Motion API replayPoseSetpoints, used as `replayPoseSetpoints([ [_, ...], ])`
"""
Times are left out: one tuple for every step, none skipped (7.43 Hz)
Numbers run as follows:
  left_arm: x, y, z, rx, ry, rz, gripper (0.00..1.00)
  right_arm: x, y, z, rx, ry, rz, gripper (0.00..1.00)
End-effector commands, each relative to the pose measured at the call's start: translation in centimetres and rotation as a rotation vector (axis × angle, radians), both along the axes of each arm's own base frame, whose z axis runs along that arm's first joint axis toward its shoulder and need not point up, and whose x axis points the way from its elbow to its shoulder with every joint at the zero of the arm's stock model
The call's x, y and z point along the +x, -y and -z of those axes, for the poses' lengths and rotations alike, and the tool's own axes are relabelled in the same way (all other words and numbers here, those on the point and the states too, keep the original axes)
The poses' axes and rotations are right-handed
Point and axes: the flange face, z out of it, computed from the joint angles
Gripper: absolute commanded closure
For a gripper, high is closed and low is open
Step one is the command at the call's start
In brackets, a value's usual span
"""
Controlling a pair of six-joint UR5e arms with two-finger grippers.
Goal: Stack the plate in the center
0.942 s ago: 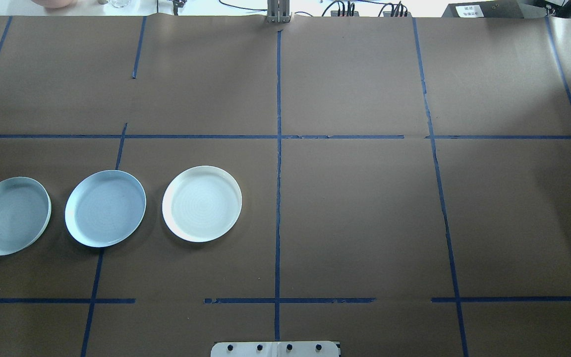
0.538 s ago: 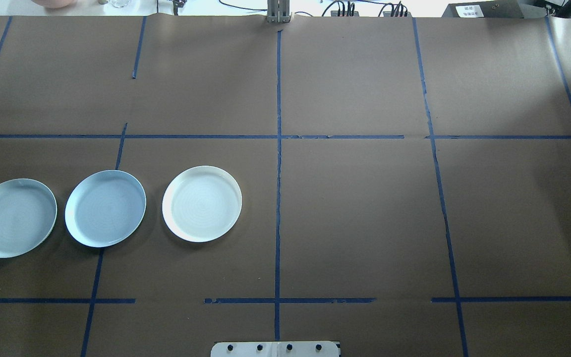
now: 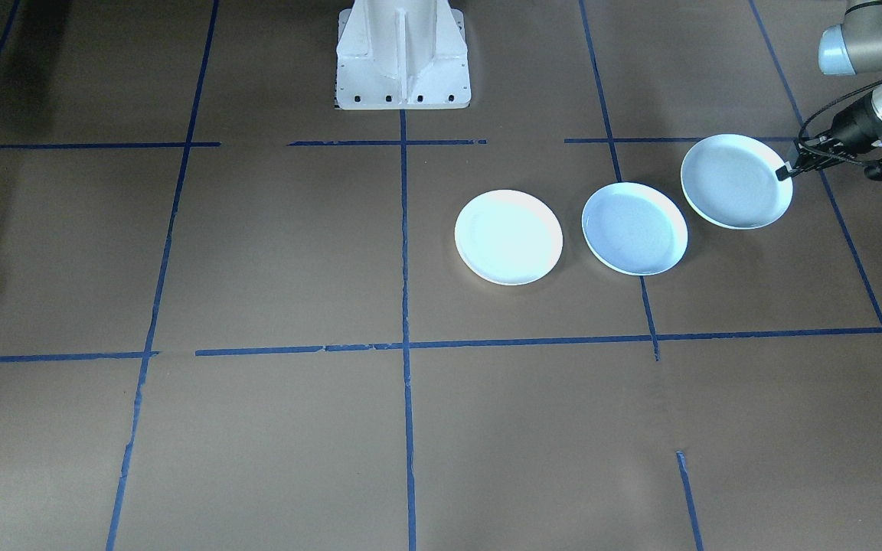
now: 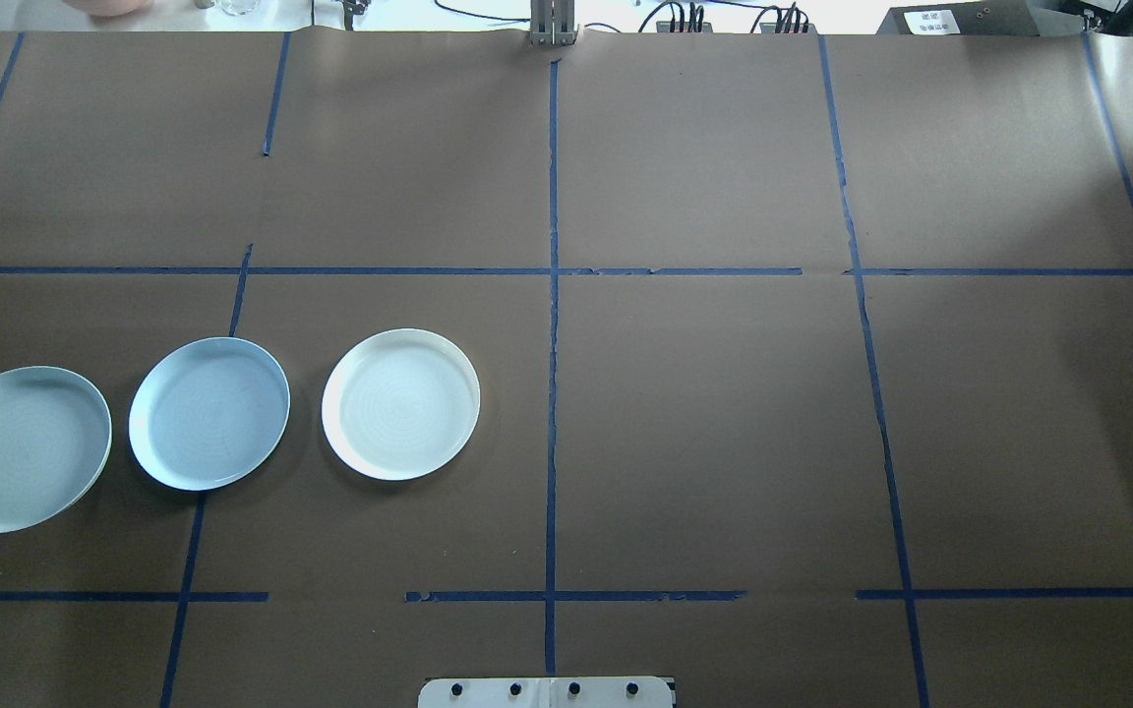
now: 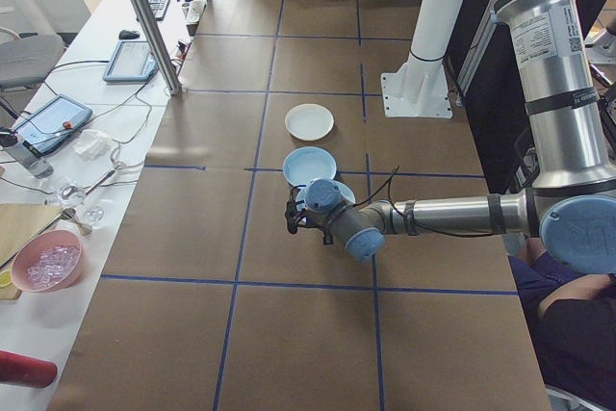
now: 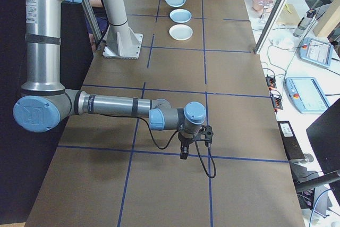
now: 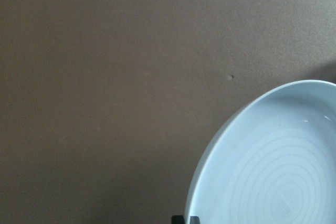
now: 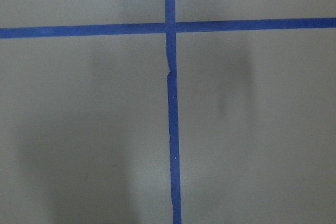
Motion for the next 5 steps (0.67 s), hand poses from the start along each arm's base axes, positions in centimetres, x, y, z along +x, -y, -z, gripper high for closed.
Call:
replayPoseSetpoints([
  [-0.7,0.6,1.8,-0.001,-0.013,0.020,1.00,0.0,0.0,0.0,0.000,0.000,0.000,0.00],
  [-0.4,1.7,2.9,-0.033,0.011,0.039,1.00,0.0,0.0,0.0,0.000,0.000,0.000,0.00],
  [0.7,4.5,4.9,-0.043,0.034,0.106,1.00,0.0,0.0,0.0,0.000,0.000,0.000,0.00],
  [2.2,6.6,6.4,-0.084,0.043,0.179,1.00,0.0,0.0,0.0,0.000,0.000,0.000,0.00],
  [4.7,6.5,7.4,-0.128,0.033,0.170,1.00,0.0,0.0,0.0,0.000,0.000,0.000,0.00],
])
